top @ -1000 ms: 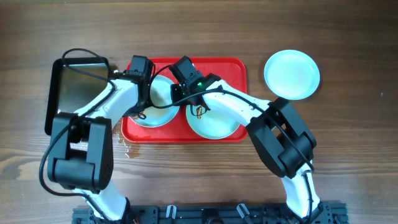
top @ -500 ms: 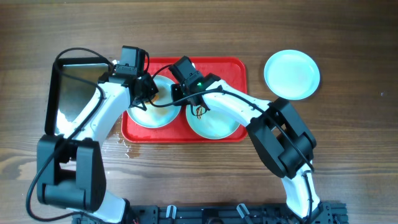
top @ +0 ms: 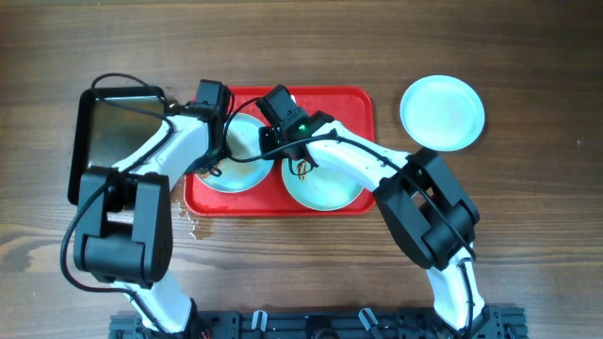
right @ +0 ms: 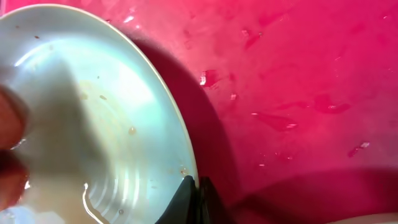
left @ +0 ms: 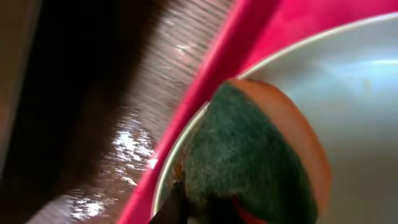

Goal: Clean dirty plates on tray and stack at the side
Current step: 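Hold the top plate with the right gripper and scrub it with the sponge, then lift the top plate with the right gripper and carry it right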

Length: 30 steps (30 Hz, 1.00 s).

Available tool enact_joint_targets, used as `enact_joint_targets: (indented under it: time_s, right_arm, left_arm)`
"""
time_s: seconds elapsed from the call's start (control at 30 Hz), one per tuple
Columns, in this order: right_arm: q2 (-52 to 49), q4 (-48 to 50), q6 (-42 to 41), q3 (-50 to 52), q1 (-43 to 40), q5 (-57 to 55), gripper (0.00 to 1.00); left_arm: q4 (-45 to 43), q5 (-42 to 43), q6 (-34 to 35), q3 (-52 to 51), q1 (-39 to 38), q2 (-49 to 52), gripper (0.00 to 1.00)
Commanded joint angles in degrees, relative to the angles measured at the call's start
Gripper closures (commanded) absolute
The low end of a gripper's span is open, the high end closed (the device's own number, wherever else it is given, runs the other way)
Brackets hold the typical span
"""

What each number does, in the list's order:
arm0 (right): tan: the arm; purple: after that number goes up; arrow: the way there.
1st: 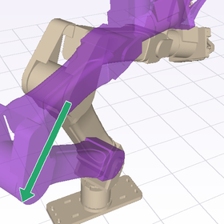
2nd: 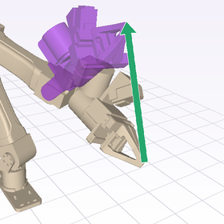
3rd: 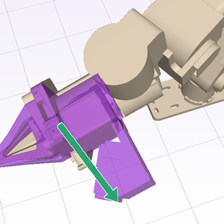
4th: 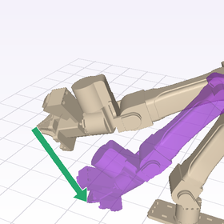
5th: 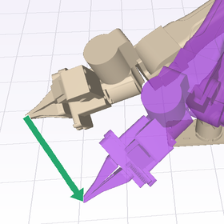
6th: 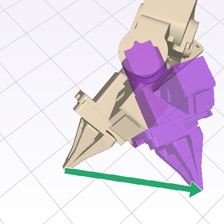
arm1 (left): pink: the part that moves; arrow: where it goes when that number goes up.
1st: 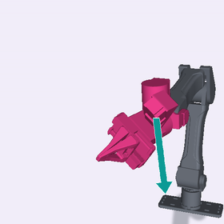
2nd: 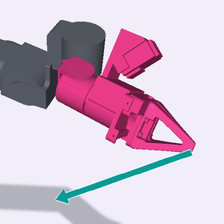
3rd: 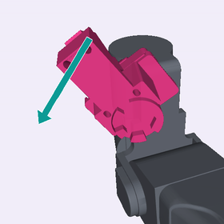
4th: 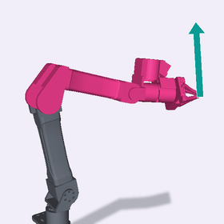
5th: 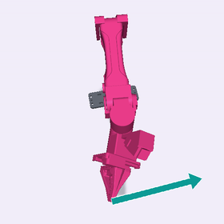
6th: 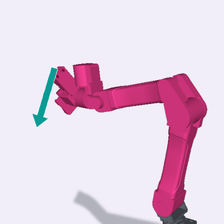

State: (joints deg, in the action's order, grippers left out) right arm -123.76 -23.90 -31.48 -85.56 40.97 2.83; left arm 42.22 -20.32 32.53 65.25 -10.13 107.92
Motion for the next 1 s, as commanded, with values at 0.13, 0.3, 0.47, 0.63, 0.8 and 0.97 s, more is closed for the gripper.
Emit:
enact_joint_targets:
  time_s: [0.13, 0.3, 0.47, 0.63, 0.8, 0.97]
  right_arm:
    - [1.38, -1.01, -0.50, -0.79, -0.37, -4.76, 0.96]
    - [3.37, 0.63, 0.22, -0.87, -0.44, -4.83, 0.96]
    - [12.79, 4.33, 14.64, -0.87, -0.59, -21.59, 0.96]
    - [17.16, 7.26, 38.40, -0.87, -0.48, -44.74, 0.96]
    - [17.16, 9.84, 55.43, -0.85, 0.81, -49.62, 0.96]
    - [17.16, 17.86, 66.82, -0.85, 3.10, -60.70, 0.96]
  left_arm:
    - [5.84, -21.40, 5.70, 0.76, 0.74, -0.55, 0.96]
    - [6.47, -12.22, 10.36, 1.14, 0.76, -12.17, 0.96]
    - [4.98, 17.07, 3.87, 1.14, 0.76, -17.44, 0.96]
    - [4.33, 17.46, 4.13, 1.14, 1.16, -17.33, 0.96]
    - [4.33, 17.49, 4.13, 1.14, 1.40, -17.22, 0.96]
    - [4.31, 17.49, 4.13, 1.14, 1.40, -17.20, 0.96]
